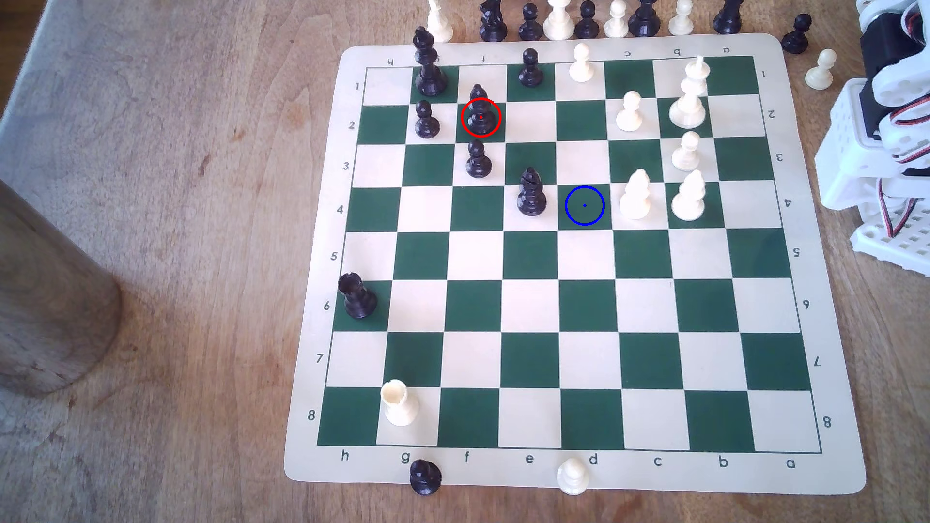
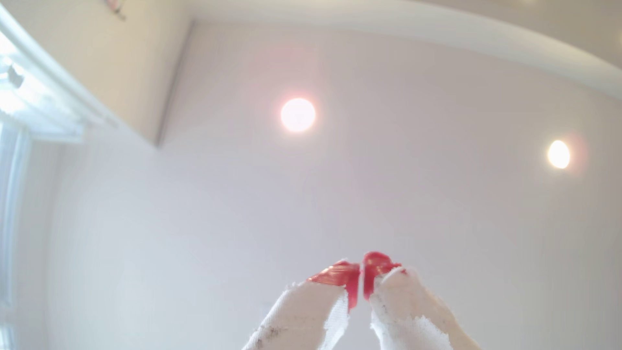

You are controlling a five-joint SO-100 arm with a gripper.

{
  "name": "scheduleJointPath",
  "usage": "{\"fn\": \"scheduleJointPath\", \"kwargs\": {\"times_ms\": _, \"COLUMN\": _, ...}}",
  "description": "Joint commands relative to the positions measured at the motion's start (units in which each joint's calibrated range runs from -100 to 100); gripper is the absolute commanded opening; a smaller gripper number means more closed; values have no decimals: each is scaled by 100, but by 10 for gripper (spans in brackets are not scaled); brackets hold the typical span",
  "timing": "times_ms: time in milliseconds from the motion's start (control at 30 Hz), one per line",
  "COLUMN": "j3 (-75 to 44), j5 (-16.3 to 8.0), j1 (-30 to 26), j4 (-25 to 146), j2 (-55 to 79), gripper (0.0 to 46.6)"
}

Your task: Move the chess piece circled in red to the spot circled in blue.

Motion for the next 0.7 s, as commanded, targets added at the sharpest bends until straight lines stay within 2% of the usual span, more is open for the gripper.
{"fn": "scheduleJointPath", "kwargs": {"times_ms": 0, "j3": 127, "j5": 10, "j1": 130, "j4": -22, "j2": -11, "gripper": 2}}
{"fn": "scheduleJointPath", "kwargs": {"times_ms": 100, "j3": 81, "j5": 10, "j1": 83, "j4": 666, "j2": -11, "gripper": 2}}
{"fn": "scheduleJointPath", "kwargs": {"times_ms": 467, "j3": -1315, "j5": 10, "j1": -19, "j4": 5605, "j2": -11, "gripper": 2}}
{"fn": "scheduleJointPath", "kwargs": {"times_ms": 567, "j3": -1968, "j5": -29, "j1": -19, "j4": 8201, "j2": -3, "gripper": 2}}
{"fn": "scheduleJointPath", "kwargs": {"times_ms": 667, "j3": -2403, "j5": -29, "j1": 317, "j4": 9913, "j2": -3, "gripper": 2}}
